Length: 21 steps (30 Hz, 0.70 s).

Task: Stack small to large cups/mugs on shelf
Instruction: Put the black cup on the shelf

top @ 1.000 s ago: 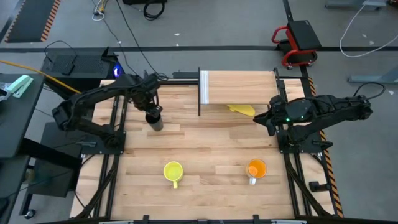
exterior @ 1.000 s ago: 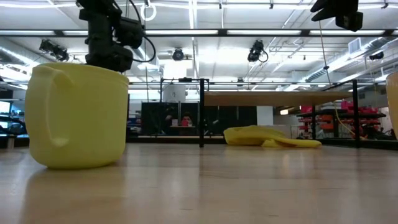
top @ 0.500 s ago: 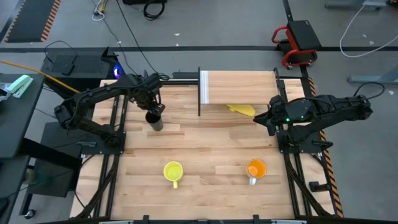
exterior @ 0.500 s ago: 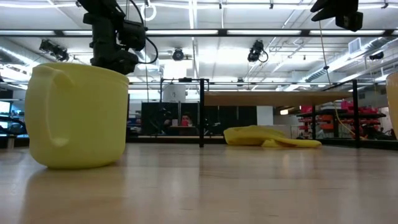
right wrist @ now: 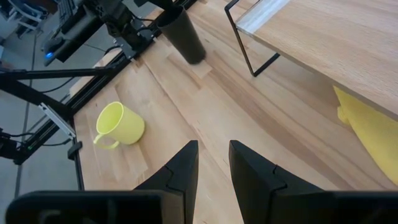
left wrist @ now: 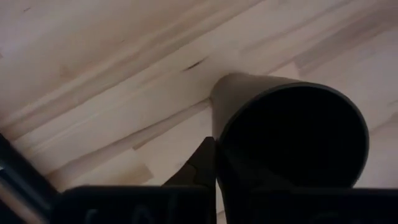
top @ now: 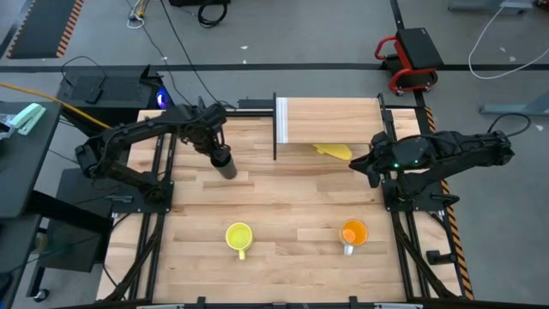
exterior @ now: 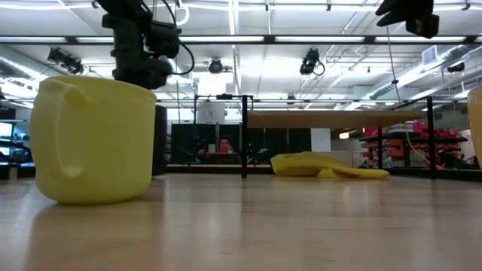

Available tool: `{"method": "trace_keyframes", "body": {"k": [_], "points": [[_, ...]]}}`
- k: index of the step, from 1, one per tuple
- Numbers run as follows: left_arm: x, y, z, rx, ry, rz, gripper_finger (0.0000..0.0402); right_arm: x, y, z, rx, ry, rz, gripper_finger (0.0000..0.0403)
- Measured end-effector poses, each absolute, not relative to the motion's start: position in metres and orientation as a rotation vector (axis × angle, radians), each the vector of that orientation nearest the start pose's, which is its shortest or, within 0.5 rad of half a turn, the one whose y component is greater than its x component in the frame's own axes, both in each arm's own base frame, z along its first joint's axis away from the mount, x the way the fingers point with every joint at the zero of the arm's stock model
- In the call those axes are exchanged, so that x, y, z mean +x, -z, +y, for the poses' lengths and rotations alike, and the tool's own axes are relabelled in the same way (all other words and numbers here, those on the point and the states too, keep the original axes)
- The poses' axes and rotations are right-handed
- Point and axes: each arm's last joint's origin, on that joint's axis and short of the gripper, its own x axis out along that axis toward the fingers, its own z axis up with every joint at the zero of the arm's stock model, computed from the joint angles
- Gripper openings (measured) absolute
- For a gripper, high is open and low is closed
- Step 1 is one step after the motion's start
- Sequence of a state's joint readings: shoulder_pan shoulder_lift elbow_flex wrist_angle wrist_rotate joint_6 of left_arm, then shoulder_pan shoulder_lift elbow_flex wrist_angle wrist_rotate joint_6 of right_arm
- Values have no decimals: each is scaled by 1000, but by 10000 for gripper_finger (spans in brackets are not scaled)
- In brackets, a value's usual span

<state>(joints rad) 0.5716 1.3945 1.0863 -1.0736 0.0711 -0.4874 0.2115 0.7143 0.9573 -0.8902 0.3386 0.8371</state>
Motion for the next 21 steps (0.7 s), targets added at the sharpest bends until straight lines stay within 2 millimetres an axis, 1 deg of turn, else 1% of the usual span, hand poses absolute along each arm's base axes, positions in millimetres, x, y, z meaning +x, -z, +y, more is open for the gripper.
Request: {"method": "trace_keyframes", "body": {"k": [8,11,17,21], "points": [[227,-253,108,-836,-670,1152,43,131,-330,18,604,392,583,98],[235,-254,98,-831,-642,1125,38,136,-327,19,584,398,609,98],[251,-258,81,-815,-574,1048,9,148,-320,22,538,409,663,98],[256,-254,78,-837,-568,1045,13,156,-315,24,522,409,701,98]]}}
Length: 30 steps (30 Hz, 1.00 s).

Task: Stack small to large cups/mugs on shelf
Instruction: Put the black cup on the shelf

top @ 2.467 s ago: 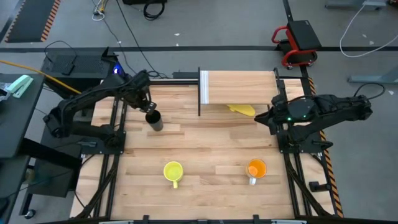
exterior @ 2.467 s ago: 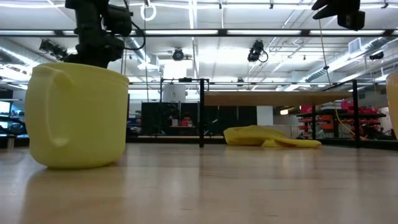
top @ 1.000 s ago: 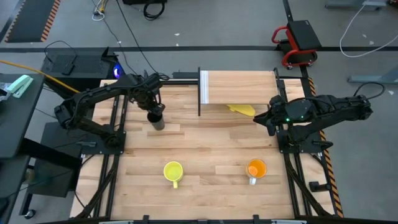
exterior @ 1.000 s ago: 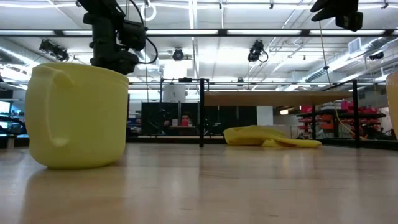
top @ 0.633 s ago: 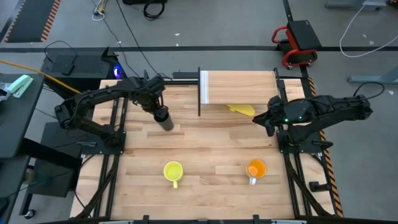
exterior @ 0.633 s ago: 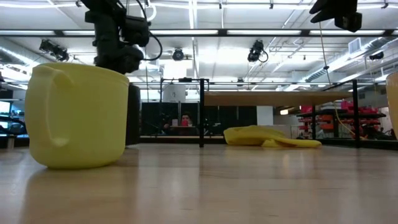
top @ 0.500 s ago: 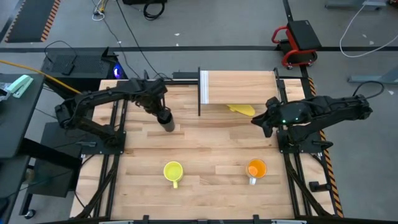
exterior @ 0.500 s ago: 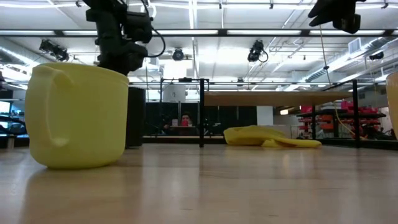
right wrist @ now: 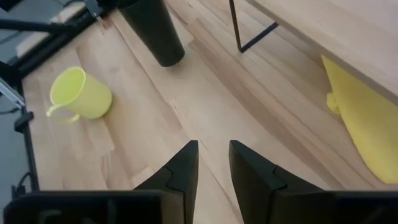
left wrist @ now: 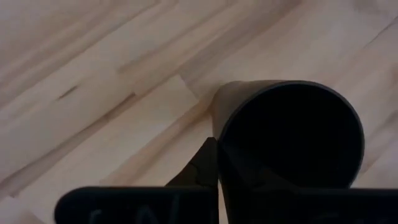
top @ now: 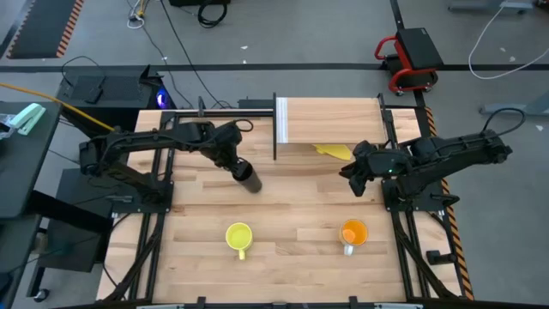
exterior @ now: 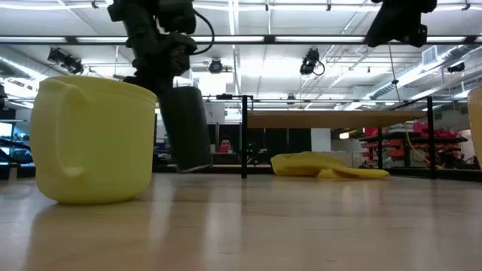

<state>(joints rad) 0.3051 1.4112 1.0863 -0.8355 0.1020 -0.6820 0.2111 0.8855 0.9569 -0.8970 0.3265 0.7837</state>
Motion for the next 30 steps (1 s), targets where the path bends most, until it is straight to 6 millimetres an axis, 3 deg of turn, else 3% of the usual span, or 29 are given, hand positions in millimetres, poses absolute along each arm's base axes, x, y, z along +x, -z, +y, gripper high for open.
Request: {"method": "trace_keyframes", "body": {"k": [7,14,20,30], "points": [[277,-235,69,-849,-524,1115,32,170,-307,27,498,417,752,98],[314,-247,61,-789,-432,1082,14,187,-302,26,476,393,749,98],[339,-258,60,-749,-390,1063,40,194,-299,19,467,392,766,98],[360,-244,57,-723,-385,1141,26,202,-294,12,445,396,796,98]]}}
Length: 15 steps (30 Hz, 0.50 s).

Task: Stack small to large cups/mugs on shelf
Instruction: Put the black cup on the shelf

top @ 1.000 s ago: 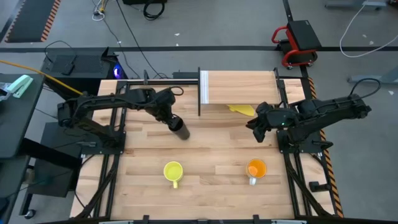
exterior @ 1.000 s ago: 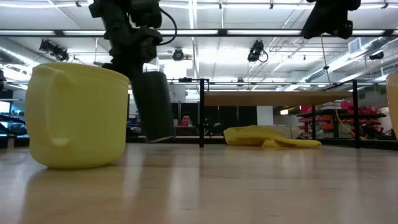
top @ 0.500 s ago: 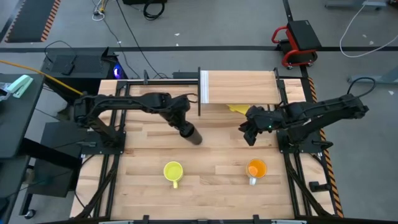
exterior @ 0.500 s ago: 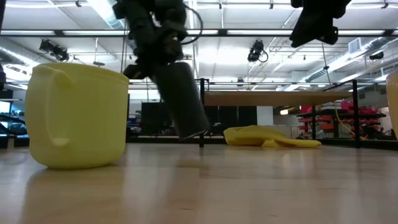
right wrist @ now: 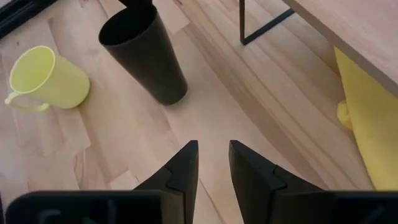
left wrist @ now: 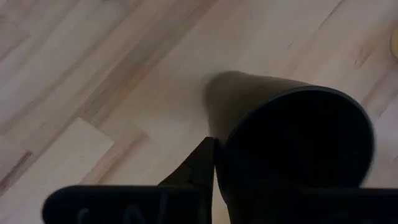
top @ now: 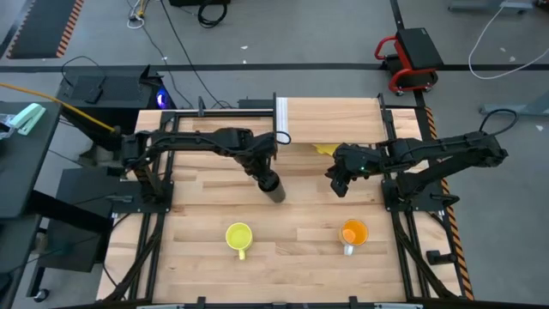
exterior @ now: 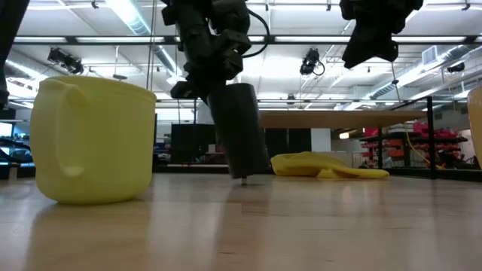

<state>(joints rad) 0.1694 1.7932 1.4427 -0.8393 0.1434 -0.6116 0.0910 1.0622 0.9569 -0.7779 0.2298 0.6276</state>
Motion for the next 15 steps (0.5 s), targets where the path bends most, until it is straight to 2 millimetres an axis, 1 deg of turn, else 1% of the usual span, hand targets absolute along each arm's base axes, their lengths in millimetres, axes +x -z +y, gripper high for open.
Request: {"method": "trace_keyframes", "body": {"k": [2,6,15], "points": [[362,-243,56,-721,-383,1150,22,205,-292,12,437,397,807,98],[365,-248,54,-720,-374,1132,20,210,-288,10,430,392,824,98],[366,-252,54,-713,-388,1113,30,220,-287,3,410,375,794,98]]}}
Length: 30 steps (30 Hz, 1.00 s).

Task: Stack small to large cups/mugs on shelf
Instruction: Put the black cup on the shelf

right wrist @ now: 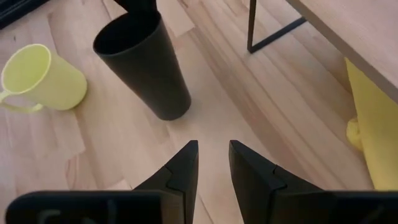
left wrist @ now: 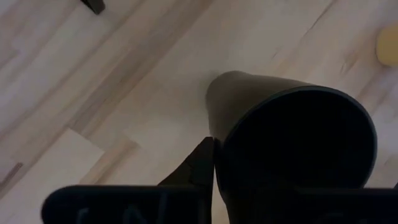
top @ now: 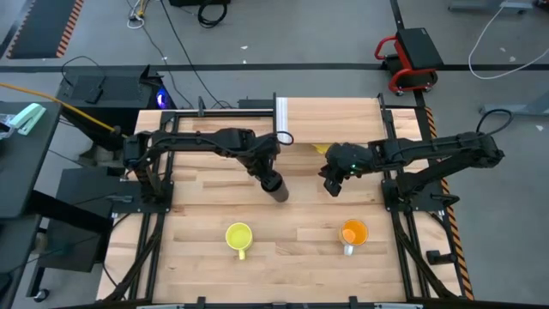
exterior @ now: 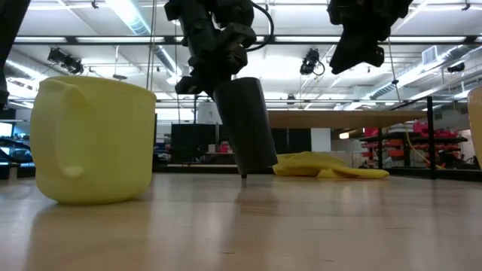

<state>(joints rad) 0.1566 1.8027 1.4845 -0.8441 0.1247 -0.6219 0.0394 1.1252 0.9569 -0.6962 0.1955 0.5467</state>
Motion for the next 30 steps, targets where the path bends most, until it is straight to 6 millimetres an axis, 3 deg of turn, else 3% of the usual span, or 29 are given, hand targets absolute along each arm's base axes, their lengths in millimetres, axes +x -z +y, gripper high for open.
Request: {"method": "trace_keyframes", "body": {"k": [9,17,30], "points": [[366,-252,50,-709,-383,1122,22,221,-288,5,448,369,775,98],[367,-248,50,-722,-399,1143,38,222,-289,18,511,342,777,98],[378,-239,41,-719,-363,1117,39,265,-285,25,345,293,863,98]]}}
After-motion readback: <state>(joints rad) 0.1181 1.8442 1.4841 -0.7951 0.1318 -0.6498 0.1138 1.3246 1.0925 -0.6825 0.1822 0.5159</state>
